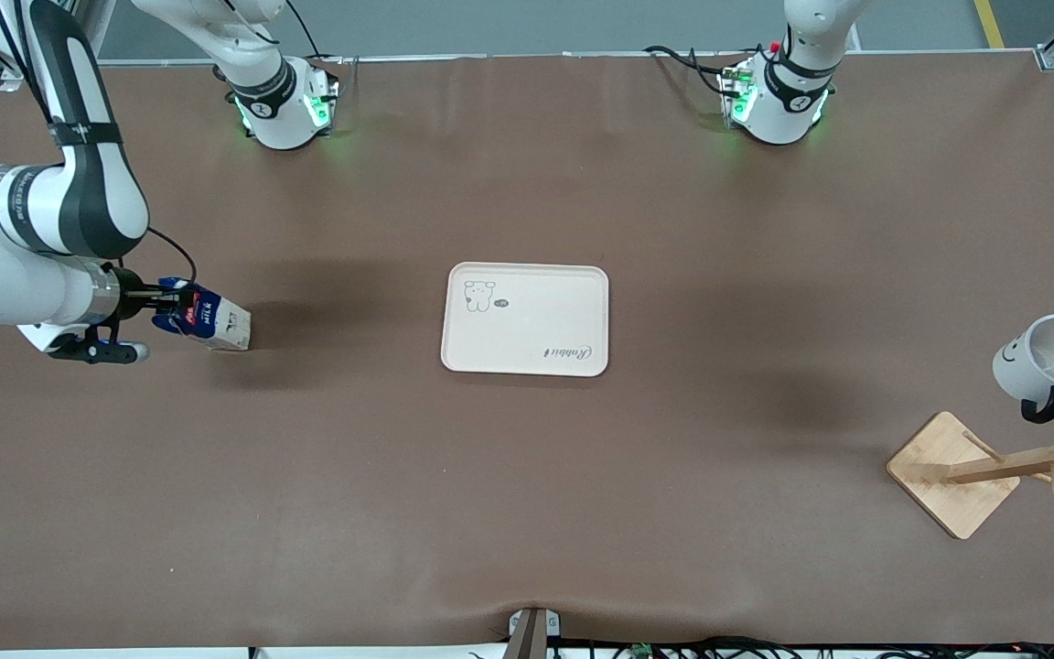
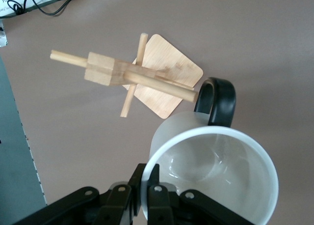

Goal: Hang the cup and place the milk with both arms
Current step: 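Hang the mug handle on the stand peg while the right gripper carries the carton, then release the carton and mug, opening both grippers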

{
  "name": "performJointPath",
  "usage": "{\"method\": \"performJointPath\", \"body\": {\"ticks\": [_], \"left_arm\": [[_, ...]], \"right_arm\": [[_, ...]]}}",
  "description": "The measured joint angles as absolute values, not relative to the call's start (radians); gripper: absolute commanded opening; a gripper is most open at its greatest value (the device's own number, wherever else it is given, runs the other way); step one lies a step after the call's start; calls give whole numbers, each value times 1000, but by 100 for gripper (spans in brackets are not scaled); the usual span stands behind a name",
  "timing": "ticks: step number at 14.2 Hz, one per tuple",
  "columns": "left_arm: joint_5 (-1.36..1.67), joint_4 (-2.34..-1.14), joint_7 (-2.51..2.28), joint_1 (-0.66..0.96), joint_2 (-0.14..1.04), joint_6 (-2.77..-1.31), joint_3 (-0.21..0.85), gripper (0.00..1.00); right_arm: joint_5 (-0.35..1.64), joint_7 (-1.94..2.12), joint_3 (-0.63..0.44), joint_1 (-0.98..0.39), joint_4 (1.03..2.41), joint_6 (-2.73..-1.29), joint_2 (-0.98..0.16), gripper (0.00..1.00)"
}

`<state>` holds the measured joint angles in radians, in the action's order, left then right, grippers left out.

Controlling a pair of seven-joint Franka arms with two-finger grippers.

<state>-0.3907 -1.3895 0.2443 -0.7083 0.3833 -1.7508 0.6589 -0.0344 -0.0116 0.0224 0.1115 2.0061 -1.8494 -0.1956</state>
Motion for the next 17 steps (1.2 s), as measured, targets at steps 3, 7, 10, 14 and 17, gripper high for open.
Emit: {"method": "performJointPath", "body": {"ticks": [3,7,10,14,17], "left_arm": [[-391,-1389,260,-711,393,-1782,645,0],[-391,-1366,287,-715,420,-1810,634,0],[-391,-1353,296,-716,441,-1843,614,1],[-391,-1349,297,-716,475,-1905,608,100],[-359,-1343,289,-713,477,-1907,611,100]], "right_arm": [[-34,-8,24,117,2055,-1888,-163,18],[-34,5,25,122,2098,-1923,-135,100],[-36,9,25,125,2128,-1957,-151,100],[-37,11,25,126,2120,-1958,-156,100],[8,11,37,125,2010,-1895,-155,100]]}}
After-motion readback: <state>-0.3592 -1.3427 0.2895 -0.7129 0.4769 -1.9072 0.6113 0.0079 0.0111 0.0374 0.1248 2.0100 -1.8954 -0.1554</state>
